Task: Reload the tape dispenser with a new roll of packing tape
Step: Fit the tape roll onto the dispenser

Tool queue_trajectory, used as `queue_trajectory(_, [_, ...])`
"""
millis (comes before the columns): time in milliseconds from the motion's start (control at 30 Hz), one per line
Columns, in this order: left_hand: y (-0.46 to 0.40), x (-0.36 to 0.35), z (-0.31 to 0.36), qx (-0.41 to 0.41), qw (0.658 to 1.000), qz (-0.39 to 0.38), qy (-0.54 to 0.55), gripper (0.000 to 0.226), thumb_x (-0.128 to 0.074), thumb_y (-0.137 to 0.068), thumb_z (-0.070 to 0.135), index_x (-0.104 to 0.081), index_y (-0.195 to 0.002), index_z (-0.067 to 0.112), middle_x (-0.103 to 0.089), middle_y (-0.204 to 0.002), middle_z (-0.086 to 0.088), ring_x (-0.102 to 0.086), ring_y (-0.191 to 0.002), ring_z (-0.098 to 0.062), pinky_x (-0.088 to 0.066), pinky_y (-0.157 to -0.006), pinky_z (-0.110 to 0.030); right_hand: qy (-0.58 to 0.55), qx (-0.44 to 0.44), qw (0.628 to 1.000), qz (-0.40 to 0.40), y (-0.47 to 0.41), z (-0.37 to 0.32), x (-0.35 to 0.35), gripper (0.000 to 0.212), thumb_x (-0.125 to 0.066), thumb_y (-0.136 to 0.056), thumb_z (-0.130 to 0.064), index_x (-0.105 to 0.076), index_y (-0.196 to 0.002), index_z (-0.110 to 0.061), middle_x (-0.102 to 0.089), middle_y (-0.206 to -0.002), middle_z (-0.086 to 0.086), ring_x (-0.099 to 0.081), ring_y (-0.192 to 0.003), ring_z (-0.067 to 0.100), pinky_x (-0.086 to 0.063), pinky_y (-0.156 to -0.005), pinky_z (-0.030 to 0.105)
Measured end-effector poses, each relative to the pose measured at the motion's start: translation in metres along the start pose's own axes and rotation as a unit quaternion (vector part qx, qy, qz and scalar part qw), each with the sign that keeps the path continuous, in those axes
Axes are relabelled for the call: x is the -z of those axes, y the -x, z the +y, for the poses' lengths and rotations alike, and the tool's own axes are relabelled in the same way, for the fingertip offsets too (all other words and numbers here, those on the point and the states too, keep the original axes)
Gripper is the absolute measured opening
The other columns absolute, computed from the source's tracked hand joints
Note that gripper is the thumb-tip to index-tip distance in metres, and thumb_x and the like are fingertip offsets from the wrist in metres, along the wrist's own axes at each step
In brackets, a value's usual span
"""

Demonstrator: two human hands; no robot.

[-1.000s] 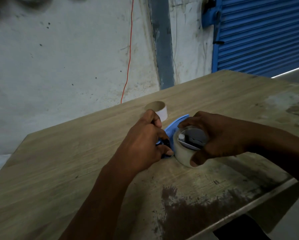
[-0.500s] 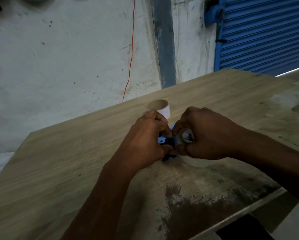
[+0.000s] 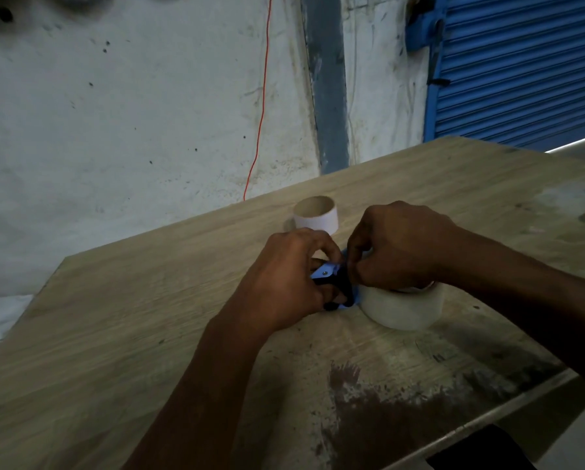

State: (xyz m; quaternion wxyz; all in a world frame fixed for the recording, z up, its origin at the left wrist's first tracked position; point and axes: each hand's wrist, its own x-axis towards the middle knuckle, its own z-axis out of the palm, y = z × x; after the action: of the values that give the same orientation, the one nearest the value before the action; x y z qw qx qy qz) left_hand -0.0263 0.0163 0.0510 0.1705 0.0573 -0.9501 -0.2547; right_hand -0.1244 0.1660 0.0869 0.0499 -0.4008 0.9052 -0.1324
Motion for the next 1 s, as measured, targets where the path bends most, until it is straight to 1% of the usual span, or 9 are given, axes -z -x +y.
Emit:
queue_trajectory(100, [-0.001,0.0,-0.005,0.021,1.0,0.001,0.019,0.05,-0.095,-0.063,0.007,-0.07,-0.1,0.03,-0.073,-0.102,0.014,-0.072,-0.085,0.001,-0.063,-0.076,-0.023,-0.021,-0.005,1.0,-0.006,-0.001,0.001,0.001,0.019,-0.07,-0.08,-0.045,-0.08,-0.094,-0.036,-0.074,-0.095,-0.008,-0.065,-0.084,0.012,-0.06,-0.075,0.034])
queue_trajectory(267, [-0.001,-0.002,-0.007,0.021,0.999,-0.001,0.044,0.057,-0.092,-0.065,0.001,-0.069,-0.109,0.03,-0.073,-0.1,0.014,-0.071,-0.089,0.004,-0.062,-0.079,-0.02,-0.088,-0.019,0.995,-0.053,-0.006,0.006,0.002,0.015,-0.068,-0.085,-0.028,-0.082,-0.09,-0.024,-0.077,-0.098,-0.001,-0.069,-0.091,0.014,-0.06,-0.087,0.037])
queue_trajectory(433, [-0.001,-0.004,-0.01,0.013,0.999,-0.001,0.044,0.056,-0.092,-0.065,0.001,-0.071,-0.11,0.027,-0.073,-0.099,0.014,-0.072,-0.09,0.003,-0.063,-0.08,-0.023,-0.151,-0.022,0.983,-0.099,0.0,0.01,0.011,0.015,-0.075,-0.085,-0.035,-0.083,-0.089,-0.023,-0.078,-0.097,0.001,-0.071,-0.091,0.017,-0.06,-0.084,0.036])
queue_trajectory(567, [-0.003,-0.006,-0.011,0.006,0.998,0.001,0.057,0.069,-0.094,-0.064,0.007,-0.066,-0.124,0.029,-0.074,-0.104,0.01,-0.073,-0.092,-0.002,-0.063,-0.081,-0.024,-0.058,-0.008,0.996,-0.063,-0.004,-0.004,0.0,0.042,-0.071,-0.079,-0.065,-0.079,-0.088,-0.024,-0.072,-0.093,-0.001,-0.063,-0.099,0.022,-0.045,-0.1,0.046])
queue_trajectory(667, [-0.004,-0.01,-0.014,-0.002,0.999,-0.022,0.028,0.076,-0.097,-0.062,0.02,-0.064,-0.13,0.032,-0.073,-0.104,0.014,-0.07,-0.09,0.002,-0.055,-0.075,-0.008,-0.001,-0.003,1.0,-0.016,-0.004,-0.012,-0.007,0.032,-0.069,-0.083,-0.056,-0.072,-0.099,-0.028,-0.062,-0.1,-0.001,-0.034,-0.107,0.023,-0.033,-0.092,0.045])
queue_trajectory(733, [-0.005,-0.013,-0.018,0.002,0.999,-0.029,0.028,0.073,-0.096,-0.063,0.022,-0.066,-0.129,0.031,-0.078,-0.102,0.01,-0.072,-0.087,0.001,-0.056,-0.072,-0.014,0.022,-0.001,1.0,0.0,0.0,-0.017,-0.006,0.021,-0.07,-0.085,-0.044,-0.067,-0.093,-0.025,-0.056,-0.093,0.001,-0.024,-0.103,0.025,-0.031,-0.083,0.043])
queue_trajectory(833, [-0.006,-0.015,-0.024,0.016,0.999,-0.022,0.038,0.069,-0.094,-0.063,0.022,-0.07,-0.127,0.032,-0.08,-0.097,0.006,-0.074,-0.086,0.0,-0.06,-0.075,-0.025,0.077,0.045,0.995,0.039,0.005,-0.02,-0.01,0.024,-0.072,-0.084,-0.037,-0.057,-0.081,-0.018,-0.052,-0.095,0.0,-0.029,-0.11,0.025,-0.033,-0.085,0.043])
queue_trajectory(900, [-0.005,-0.014,-0.024,0.012,0.999,-0.02,0.034,0.071,-0.096,-0.061,0.024,-0.07,-0.127,0.033,-0.08,-0.096,0.009,-0.073,-0.085,0.004,-0.055,-0.073,-0.015,0.108,0.087,0.989,0.049,0.006,-0.014,-0.01,0.023,-0.072,-0.084,-0.038,-0.069,-0.093,-0.017,-0.052,-0.108,-0.001,-0.031,-0.116,0.024,-0.037,-0.091,0.044])
queue_trajectory(1000, [-0.004,-0.012,-0.022,0.012,0.998,-0.024,0.05,0.071,-0.1,-0.057,0.027,-0.073,-0.122,0.033,-0.078,-0.096,0.019,-0.071,-0.087,0.009,-0.056,-0.077,-0.012,0.114,0.107,0.988,0.017,0.006,0.0,0.0,0.024,-0.074,-0.084,-0.04,-0.077,-0.107,-0.032,-0.052,-0.118,-0.007,-0.032,-0.119,0.024,-0.041,-0.096,0.044])
